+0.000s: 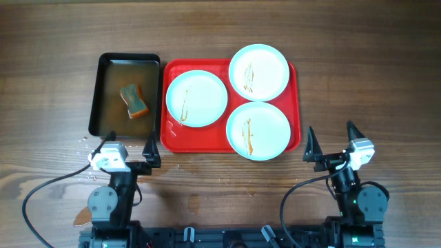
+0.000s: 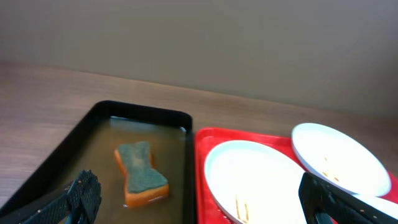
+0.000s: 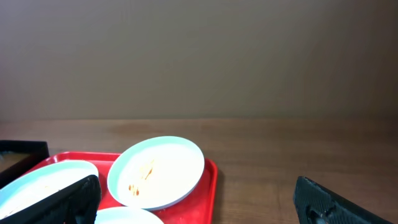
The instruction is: Clean dirty plates on tray and stack at the side
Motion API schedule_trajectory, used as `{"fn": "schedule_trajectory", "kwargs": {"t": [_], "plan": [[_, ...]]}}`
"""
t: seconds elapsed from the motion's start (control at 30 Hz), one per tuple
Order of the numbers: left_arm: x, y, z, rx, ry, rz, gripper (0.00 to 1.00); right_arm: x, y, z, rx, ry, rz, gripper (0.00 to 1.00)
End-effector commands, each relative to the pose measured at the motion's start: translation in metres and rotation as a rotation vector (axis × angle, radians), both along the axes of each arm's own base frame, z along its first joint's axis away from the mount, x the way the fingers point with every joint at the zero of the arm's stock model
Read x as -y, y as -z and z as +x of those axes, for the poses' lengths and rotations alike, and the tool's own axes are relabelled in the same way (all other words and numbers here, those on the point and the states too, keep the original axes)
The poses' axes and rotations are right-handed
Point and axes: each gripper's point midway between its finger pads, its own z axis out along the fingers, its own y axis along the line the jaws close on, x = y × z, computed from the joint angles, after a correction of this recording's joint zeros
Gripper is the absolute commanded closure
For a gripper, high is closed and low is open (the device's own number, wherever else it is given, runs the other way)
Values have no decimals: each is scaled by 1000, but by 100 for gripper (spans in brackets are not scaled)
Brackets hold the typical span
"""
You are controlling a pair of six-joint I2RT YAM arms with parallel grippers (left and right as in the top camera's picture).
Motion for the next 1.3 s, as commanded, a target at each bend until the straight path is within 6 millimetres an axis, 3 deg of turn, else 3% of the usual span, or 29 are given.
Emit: {"fn": "schedule_trajectory", "kwargs": {"t": [0.0,0.13,0.2,0.3,0.4,0.57,0.73,0.87,0.97,1.0,1.13,1.2,1.27], "plan": [[21,-5,-3,17,124,-47,0,-12,-19,-4,71,-70,31,0],[30,-26,-6,22,178,-80,0,-27,-55,-14,189,-162,8,0],[33,-53,-4,22,194,-90,0,-28,-85,-18,219,-169,1,0],[38,-87,8,-17,224,-101,0,-34,-114,-11,202,-204,-4,0],[41,-102,27,-138,236,-117,0,-47,-132,10,110,-290,0,0],[37,-112,64,-476,201,-115,0,-61,-153,77,-163,-407,53,0],[34,-89,101,-824,182,-120,0,-73,-134,131,-501,-503,157,0],[36,-58,115,-1048,203,-117,0,-99,-110,148,-672,-608,73,0],[47,-33,126,-1113,257,-169,0,-124,-93,159,-721,-684,13,0],[40,-24,131,-1127,224,-142,0,-129,-81,168,-732,-694,10,0],[24,-5,145,-1138,133,-87,0,-139,-72,205,-732,-656,168,0],[11,2,148,-1156,23,-100,0,-157,-48,212,-809,-626,208,1],[-7,4,151,-1151,-94,-100,0,-183,-9,215,-918,-505,203,17]]}}
